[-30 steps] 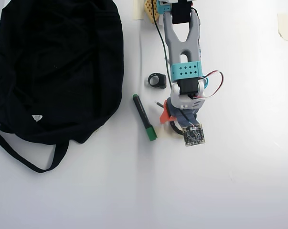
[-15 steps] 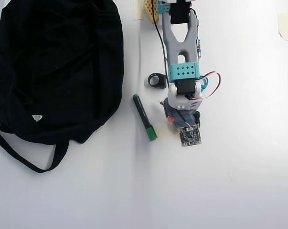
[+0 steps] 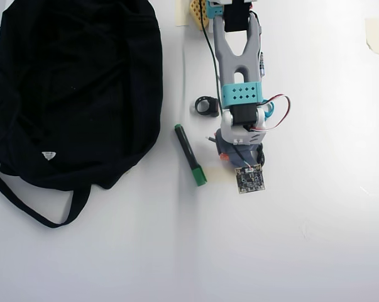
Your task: Put the cable into the black bag
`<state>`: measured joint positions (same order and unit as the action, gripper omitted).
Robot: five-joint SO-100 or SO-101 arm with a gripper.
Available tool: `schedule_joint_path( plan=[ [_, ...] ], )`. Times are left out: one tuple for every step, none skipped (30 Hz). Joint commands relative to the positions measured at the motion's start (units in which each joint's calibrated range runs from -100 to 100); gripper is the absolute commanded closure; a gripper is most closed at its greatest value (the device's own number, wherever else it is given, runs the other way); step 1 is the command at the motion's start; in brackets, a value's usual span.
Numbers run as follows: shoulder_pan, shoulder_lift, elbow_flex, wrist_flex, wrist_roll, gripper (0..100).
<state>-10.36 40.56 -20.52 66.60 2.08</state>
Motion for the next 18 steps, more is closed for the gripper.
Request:
schedule_joint_path(
  plan=[
    [-0.49,-1.47,-1.67,-0.70,-0.08,98],
    [-0.49,-1.72,-1.76,-0.53,-0.08,98],
    [-0.56,-1.72,-1.85,-0.27,-0.08,98],
    [-0.63,-1.72,-2.57,0.16,-0.08,98],
    [-0.71,-1.72,-3.29,0.76,-0.08,98],
    [-0.78,-1.72,-4.19,1.45,-0.08,98],
    [-0.78,-1.72,-5.09,2.31,-0.08,98],
    [-0.78,-1.72,-6.08,3.26,-0.08,98],
    [-0.78,-1.72,-7.15,4.29,-0.03,98],
    [-0.78,-1.72,-8.23,5.41,-0.03,98],
    [-0.78,-1.72,-9.31,6.53,-0.03,98],
    [-0.78,-1.72,-10.30,7.57,0.02,98],
    [-0.78,-1.80,-11.29,8.51,0.02,98],
    [-0.78,-1.80,-12.19,9.55,0.02,98],
    [-0.78,-1.80,-13.17,10.58,0.02,98],
    [-0.78,-1.80,-14.16,11.70,0.02,98],
    [-0.78,-1.80,-15.15,12.73,0.02,98],
    [-0.78,-1.80,-15.96,13.68,0.02,98]
  ],
)
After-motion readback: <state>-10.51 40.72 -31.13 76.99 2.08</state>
